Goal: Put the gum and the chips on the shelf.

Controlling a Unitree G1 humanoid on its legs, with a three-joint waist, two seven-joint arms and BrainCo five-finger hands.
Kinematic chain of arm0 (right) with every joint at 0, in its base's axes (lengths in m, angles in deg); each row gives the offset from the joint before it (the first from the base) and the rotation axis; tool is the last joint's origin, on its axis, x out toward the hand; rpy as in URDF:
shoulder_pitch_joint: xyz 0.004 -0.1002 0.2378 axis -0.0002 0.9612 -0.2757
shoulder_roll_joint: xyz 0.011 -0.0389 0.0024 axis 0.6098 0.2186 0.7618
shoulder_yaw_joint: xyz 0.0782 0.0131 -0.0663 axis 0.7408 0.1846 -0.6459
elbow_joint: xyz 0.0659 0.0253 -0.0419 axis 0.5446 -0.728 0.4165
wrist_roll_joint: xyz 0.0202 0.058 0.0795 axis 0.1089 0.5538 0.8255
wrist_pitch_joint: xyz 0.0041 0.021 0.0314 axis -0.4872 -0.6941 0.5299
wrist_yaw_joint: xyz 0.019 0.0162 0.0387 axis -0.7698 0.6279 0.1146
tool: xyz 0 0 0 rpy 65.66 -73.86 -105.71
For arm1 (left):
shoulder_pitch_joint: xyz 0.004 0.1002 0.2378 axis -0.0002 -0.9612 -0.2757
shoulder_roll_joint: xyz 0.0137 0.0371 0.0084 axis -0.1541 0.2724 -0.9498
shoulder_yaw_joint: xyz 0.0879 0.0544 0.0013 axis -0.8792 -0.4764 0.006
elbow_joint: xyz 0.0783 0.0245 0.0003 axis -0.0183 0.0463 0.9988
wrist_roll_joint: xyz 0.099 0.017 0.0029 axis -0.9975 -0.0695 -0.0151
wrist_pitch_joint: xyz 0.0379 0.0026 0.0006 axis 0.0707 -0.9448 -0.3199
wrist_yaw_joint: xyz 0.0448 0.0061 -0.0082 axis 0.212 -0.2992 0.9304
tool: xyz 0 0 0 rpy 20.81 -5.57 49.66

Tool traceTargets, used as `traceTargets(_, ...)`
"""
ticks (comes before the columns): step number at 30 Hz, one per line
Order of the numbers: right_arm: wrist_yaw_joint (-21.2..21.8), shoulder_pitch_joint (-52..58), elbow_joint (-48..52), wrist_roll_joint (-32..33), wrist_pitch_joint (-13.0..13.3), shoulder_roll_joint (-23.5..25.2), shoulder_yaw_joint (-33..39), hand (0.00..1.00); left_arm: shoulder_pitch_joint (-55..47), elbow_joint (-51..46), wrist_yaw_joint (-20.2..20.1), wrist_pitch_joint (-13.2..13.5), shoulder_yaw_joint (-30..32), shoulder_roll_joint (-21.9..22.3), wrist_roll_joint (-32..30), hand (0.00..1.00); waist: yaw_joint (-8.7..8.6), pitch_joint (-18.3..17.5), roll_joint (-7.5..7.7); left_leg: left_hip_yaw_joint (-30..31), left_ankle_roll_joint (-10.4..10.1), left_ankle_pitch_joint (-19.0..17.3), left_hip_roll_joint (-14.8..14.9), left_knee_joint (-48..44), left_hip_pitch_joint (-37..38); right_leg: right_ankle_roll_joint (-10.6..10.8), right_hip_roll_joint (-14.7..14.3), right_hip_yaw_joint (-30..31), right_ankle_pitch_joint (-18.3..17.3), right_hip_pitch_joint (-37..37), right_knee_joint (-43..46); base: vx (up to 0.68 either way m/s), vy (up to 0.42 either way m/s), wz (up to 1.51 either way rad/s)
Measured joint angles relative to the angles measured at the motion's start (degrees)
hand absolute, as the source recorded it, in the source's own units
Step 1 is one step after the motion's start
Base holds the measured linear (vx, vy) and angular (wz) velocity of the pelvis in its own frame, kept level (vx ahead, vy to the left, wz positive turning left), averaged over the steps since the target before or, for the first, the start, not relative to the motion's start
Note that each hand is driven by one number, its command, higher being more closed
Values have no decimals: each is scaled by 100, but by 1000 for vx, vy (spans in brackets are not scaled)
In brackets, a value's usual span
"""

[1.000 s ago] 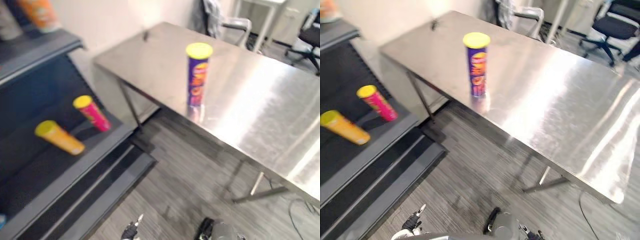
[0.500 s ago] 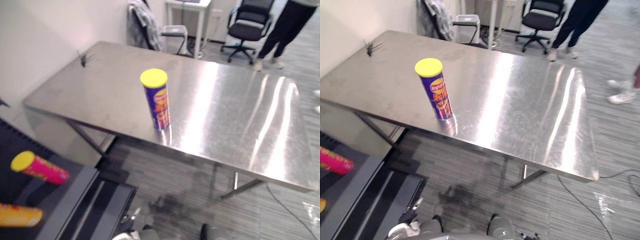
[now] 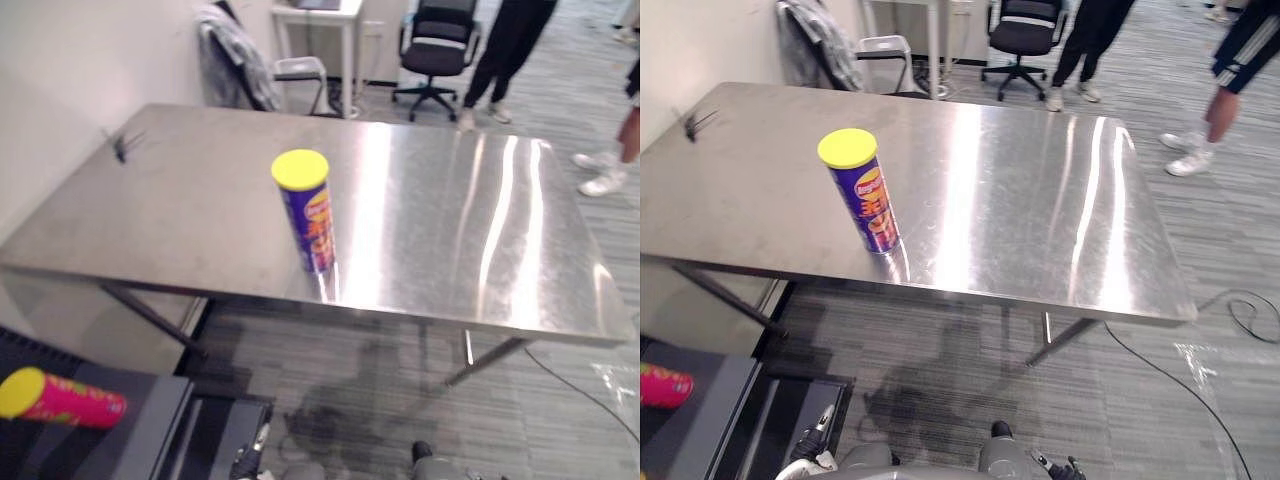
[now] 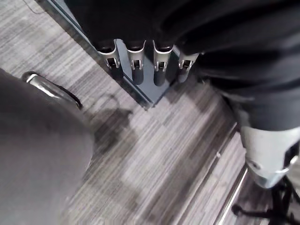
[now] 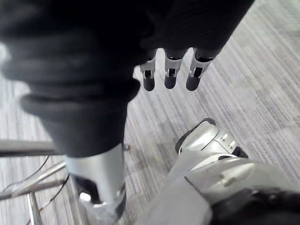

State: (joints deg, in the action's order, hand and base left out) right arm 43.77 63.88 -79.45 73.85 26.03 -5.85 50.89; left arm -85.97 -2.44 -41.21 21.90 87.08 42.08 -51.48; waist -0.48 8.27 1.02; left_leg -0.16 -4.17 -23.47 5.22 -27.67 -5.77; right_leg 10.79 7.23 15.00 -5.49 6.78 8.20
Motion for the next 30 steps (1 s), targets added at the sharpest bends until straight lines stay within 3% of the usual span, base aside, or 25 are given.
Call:
traceTargets(3, -17, -9, -41, 13, -11, 51, 35, 0, 6, 20, 0, -2, -102, -78, -131, 0, 12, -78, 84, -473, 90, -93, 56, -57, -25, -95, -7, 311, 518, 47, -446, -34, 166, -83)
traceTargets(6, -25, -14, -44, 51, -15, 19, -7, 0, 26, -39, -12, -5, -498, -163, -815, 0, 17, -105, 22, -730, 228, -17, 166, 38, -52, -143, -3, -68, 924, 121, -565, -58, 55, -39)
traceTargets(9, -15, 32, -53, 52, -76, -13, -53, 0, 33, -34, -45, -29, -683, -166, -1119, 0, 59, -141, -38, -844, 222, 232, 166, 539, 408, -497, -53, -863, 414, 158, 393, 31, -7, 1)
traceTargets(13, 57, 43, -174, 0, -66, -107, -192, 0, 4, 90, -91, -69, -956, -224, -1140, 0, 88, -498, 11, -836, 114, 518, 39, 1067, 494, -414, 39, -921, 464, -9, -258, 35, -50, -3)
traceTargets(16, 112, -6, -281, 4, -71, -143, -158, 0, 18, 131, -102, -67, -991, -261, -1115, 0, 58, -506, -22, -643, -4, 707, 60, 1269, 520, -227, -24, -1059, 584, -99, -524, 6, -119, 14)
traceTargets(21, 83, -16, -372, 277, -66, -141, 139, 0, 54, 237, -124, -65, -980, -223, -1097, 0, 72, -477, -26, -379, -123, 813, 203, 1463, 739, -269, -149, -1261, 562, -407, -623, -21, -80, 20)
traceTargets(27, -144, 23, 212, 820, -78, -193, 1580, 0, 7, 237, -173, -65, -938, -260, -1108, 0, 33, -516, 30, -430, -172, 770, 154, 1563, 797, -262, -124, -1131, 594, -434, -817, -23, 27, -8)
traceTargets(30, -422, -22, 1656, 1021, -64, -401, 2355, 0, -41, 223, -216, -66, -955, -313, -1153, 0, -97, -537, 36, -435, -169, 748, 120, 1631, 794, -289, -98, -1116, 611, -408, -820, 54, 49, -3)
